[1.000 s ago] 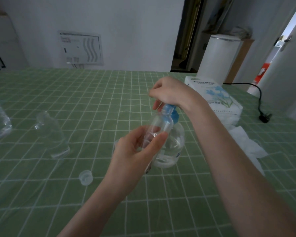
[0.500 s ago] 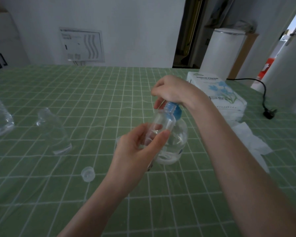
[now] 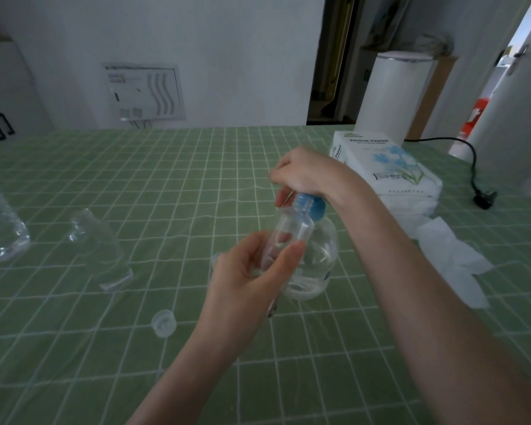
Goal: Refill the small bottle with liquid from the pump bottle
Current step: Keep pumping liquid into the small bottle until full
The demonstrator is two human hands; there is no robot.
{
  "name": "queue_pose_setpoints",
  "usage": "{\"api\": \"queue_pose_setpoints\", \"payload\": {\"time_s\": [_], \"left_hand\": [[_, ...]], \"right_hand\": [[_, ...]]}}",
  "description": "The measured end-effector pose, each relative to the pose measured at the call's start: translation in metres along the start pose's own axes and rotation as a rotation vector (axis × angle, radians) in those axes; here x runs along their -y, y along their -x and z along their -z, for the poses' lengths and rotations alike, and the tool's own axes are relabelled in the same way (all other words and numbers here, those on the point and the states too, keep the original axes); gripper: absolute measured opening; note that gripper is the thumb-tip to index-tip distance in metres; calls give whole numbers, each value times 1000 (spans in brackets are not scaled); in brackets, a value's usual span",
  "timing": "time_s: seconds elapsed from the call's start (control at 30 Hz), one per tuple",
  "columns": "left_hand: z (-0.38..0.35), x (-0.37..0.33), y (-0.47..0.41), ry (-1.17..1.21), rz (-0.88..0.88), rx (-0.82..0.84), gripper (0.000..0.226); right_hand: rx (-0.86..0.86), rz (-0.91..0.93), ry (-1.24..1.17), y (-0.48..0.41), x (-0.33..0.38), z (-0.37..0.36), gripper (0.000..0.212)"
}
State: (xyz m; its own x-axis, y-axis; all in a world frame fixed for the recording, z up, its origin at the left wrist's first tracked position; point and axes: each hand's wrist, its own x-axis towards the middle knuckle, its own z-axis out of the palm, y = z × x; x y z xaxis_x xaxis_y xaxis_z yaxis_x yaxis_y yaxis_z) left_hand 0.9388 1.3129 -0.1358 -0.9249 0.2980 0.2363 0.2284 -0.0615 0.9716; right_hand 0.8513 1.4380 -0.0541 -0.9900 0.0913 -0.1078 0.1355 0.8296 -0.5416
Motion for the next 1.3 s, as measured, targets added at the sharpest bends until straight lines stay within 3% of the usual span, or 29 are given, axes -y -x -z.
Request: {"api": "queue_pose_setpoints", "payload": {"time_s": [0.27, 0.63, 0.97, 1.3], "left_hand": [[-3, -5, -1, 19, -6, 14, 42], [-2, -2, 1, 17, 3, 6, 38], [-2, -3, -2, 46, -30, 15, 37], [-1, -3, 1, 41, -6, -2, 29]], "right_hand": [[-79, 51, 2, 1, 6, 10, 32], [-12, 5, -32, -1, -1, 0, 34], [-101, 58, 3, 1, 6, 11, 32], [-28, 14, 21, -1, 1, 0, 32]]}}
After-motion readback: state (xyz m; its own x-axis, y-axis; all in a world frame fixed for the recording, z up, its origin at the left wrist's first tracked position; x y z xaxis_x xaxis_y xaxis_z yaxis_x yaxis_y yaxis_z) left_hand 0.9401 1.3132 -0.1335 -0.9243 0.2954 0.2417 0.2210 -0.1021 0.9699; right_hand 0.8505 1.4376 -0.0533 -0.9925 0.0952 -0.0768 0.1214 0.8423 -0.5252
